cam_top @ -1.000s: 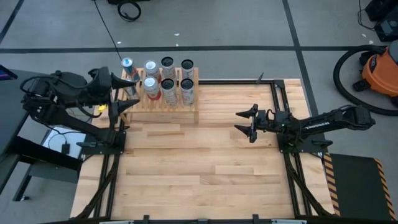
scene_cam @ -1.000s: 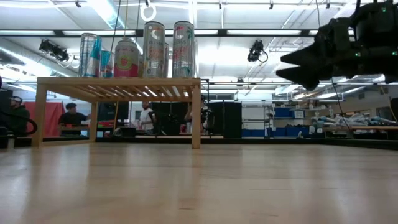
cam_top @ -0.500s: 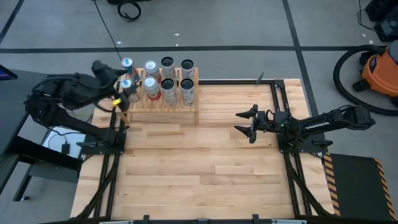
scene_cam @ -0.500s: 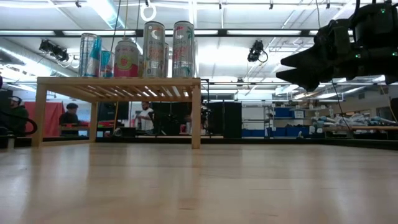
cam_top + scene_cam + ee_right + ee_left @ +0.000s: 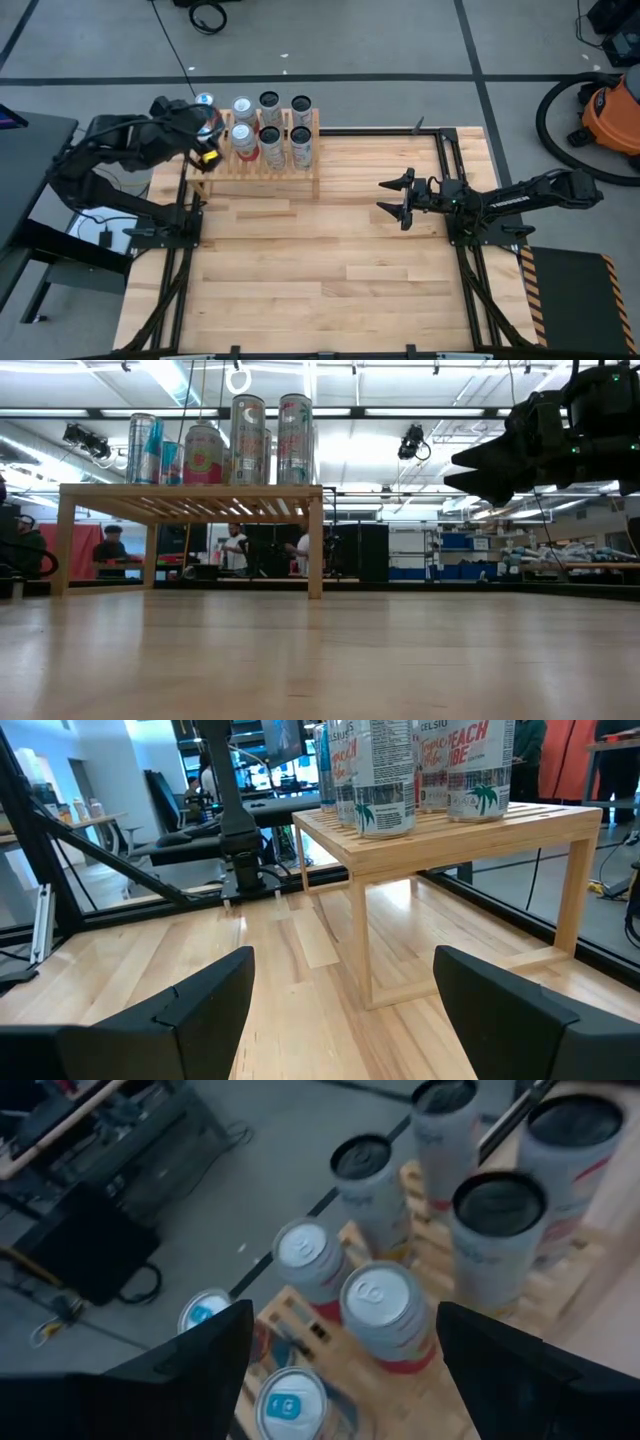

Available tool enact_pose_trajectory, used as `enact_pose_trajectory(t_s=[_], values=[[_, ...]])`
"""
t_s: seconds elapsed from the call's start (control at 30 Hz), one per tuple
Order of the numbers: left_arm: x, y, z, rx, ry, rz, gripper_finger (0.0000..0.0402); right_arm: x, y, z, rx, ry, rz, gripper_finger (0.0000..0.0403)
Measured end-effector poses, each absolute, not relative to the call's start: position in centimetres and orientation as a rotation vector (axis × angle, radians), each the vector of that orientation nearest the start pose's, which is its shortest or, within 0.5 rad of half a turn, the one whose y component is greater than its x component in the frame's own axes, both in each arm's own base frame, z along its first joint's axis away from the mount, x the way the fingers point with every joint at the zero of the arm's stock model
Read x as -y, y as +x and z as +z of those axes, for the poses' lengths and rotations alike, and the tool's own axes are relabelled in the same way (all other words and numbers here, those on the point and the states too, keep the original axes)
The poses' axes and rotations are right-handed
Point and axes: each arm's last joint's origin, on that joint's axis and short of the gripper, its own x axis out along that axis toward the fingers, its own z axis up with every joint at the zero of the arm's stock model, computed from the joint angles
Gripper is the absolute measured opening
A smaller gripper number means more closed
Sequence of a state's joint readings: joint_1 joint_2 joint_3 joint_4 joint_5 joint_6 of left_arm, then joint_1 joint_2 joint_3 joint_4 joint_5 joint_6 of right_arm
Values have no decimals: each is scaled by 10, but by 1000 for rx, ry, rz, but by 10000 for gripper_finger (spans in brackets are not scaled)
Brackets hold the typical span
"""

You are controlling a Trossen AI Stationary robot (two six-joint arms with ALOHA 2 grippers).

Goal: Place canned beverage on shelf
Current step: Adjust the blue soda can

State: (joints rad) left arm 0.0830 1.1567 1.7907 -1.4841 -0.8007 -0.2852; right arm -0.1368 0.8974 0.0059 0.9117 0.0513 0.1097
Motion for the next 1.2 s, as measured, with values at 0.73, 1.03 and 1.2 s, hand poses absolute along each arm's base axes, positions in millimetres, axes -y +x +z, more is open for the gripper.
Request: enact_pose_trajectory(t_s=[0.73, 1.03, 1.2], values=[[-35, 109, 473, -686, 22, 1046, 316, 22, 151, 159, 30, 108, -187, 317], [-31, 100, 474, -701, -74, 890, 316, 22, 151, 159, 30, 108, -187, 317], [-33, 100, 473, -725, -77, 867, 317, 22, 151, 159, 30, 108, -187, 317]])
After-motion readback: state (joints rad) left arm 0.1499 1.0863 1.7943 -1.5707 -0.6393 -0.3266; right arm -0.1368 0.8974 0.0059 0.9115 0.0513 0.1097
